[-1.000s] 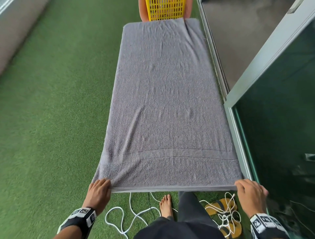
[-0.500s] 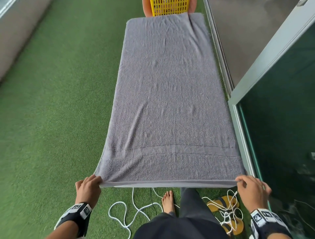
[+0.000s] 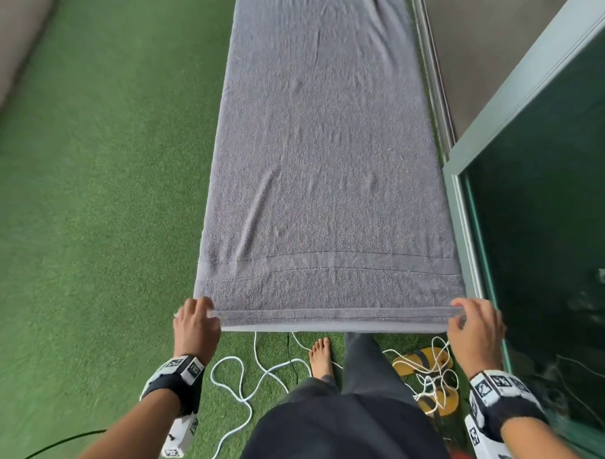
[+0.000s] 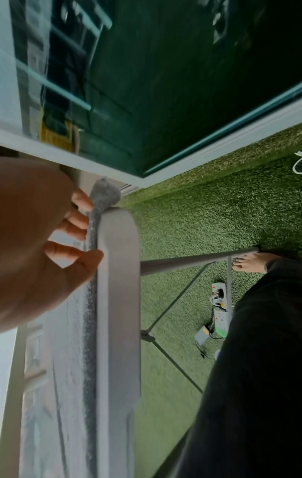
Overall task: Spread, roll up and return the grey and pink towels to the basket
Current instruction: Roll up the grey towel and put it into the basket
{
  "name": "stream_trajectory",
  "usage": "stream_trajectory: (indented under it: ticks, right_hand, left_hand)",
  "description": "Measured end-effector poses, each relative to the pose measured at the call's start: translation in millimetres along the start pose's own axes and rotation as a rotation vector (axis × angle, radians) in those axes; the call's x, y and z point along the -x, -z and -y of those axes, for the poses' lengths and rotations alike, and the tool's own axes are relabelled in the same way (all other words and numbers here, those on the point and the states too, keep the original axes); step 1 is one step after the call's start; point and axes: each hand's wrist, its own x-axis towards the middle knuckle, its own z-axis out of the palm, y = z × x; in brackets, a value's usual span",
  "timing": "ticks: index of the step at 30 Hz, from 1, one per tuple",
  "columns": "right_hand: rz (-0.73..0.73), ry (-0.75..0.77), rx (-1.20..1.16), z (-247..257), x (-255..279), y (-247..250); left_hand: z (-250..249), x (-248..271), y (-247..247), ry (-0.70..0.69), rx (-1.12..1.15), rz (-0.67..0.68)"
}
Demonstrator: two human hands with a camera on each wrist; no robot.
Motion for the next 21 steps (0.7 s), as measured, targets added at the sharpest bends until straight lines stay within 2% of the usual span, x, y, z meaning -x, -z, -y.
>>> stream_trajectory:
  ticks: [2, 4, 8, 12, 17, 21]
  right_hand:
    - [0.085, 0.167, 0.025, -5, 12, -7]
    - [0.131, 0.177, 0.014, -10, 14, -8]
    - [0.160, 0.086, -0.070, -13, 7, -1]
    - [0.127, 0.013, -0.144, -12, -2, 6]
    - [0.085, 0.030, -0.139, -6, -4, 3]
    - [0.050, 0.015, -0.130, -7, -14, 7]
  left_hand:
    - [-2, 16, -10, -0.192, 0.017, 0.056]
    - [4, 18, -15, -0.224, 0.014, 0.060]
    - [14, 10, -15, -0.160, -0.013, 0.000]
    - [24, -1, -12, -0.137, 0.032, -0.039]
    - [20, -3, -7, -0.042, 0.106, -0.076]
    - [19, -7, 1, 0.086, 0.170, -0.130]
